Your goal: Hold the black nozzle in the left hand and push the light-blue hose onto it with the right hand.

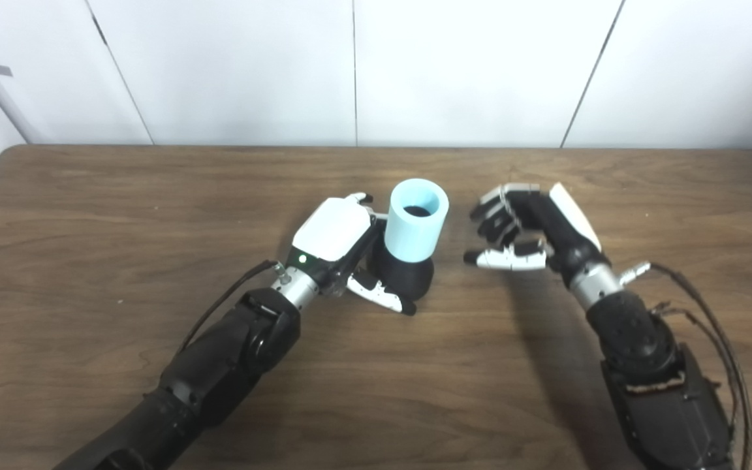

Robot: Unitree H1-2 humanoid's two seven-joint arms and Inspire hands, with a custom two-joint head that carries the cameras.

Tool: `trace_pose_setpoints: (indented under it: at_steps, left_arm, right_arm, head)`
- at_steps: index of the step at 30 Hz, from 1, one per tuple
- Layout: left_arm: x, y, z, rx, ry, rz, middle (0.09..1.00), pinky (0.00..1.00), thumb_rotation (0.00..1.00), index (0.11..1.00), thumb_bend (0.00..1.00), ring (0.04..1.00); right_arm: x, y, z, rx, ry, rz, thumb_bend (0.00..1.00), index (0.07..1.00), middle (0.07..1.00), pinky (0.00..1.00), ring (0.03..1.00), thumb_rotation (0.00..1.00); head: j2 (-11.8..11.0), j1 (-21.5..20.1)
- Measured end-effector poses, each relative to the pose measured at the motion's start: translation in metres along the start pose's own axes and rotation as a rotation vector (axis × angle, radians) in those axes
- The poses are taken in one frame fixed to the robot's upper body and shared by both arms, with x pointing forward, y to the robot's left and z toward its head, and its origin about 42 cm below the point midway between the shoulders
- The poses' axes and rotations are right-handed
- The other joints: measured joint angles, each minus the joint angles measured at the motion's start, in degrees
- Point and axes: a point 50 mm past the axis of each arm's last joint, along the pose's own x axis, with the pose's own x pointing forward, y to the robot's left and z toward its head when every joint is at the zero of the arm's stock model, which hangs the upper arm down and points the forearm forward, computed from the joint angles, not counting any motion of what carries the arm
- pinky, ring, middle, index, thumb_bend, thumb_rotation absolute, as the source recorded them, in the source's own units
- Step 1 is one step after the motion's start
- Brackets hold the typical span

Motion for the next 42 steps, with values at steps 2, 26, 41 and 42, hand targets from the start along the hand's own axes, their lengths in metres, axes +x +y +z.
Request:
trace_pose_setpoints:
  at_steps: [2, 26, 41, 42]
  left_arm:
    - [0.000, 0.001, -0.001, -0.004, 0.005, 0.002, 0.510, 0.88, 0.00, 0.466, 0.52, 0.592]
    - [-0.002, 0.010, -0.004, -0.035, 0.020, -0.040, 0.591, 0.90, 0.04, 0.477, 0.52, 0.716]
    - [0.009, 0.026, 0.012, 0.077, 0.060, -0.131, 0.956, 1.00, 0.28, 0.881, 0.94, 0.998]
    - [0.010, 0.027, 0.013, 0.085, 0.060, -0.137, 0.954, 1.00, 0.28, 0.876, 0.94, 0.997]
  right_arm:
    - [-0.002, 0.004, -0.005, 0.043, 0.021, -0.007, 0.52, 0.499, 0.487, 0.40, 0.511, 0.00]
    - [0.005, 0.027, -0.021, 0.268, 0.071, -0.205, 0.52, 0.490, 0.497, 0.36, 0.483, 0.00]
    - [0.003, 0.028, -0.022, 0.300, 0.075, -0.231, 0.52, 0.505, 0.482, 0.33, 0.448, 0.00]
    - [0.003, 0.028, -0.023, 0.301, 0.075, -0.233, 0.52, 0.505, 0.482, 0.33, 0.449, 0.00]
  head:
    - [-0.09, 0.17]
    - [0.00, 1.41]
    - [0.09, 1.41]
    - [0.09, 1.41]
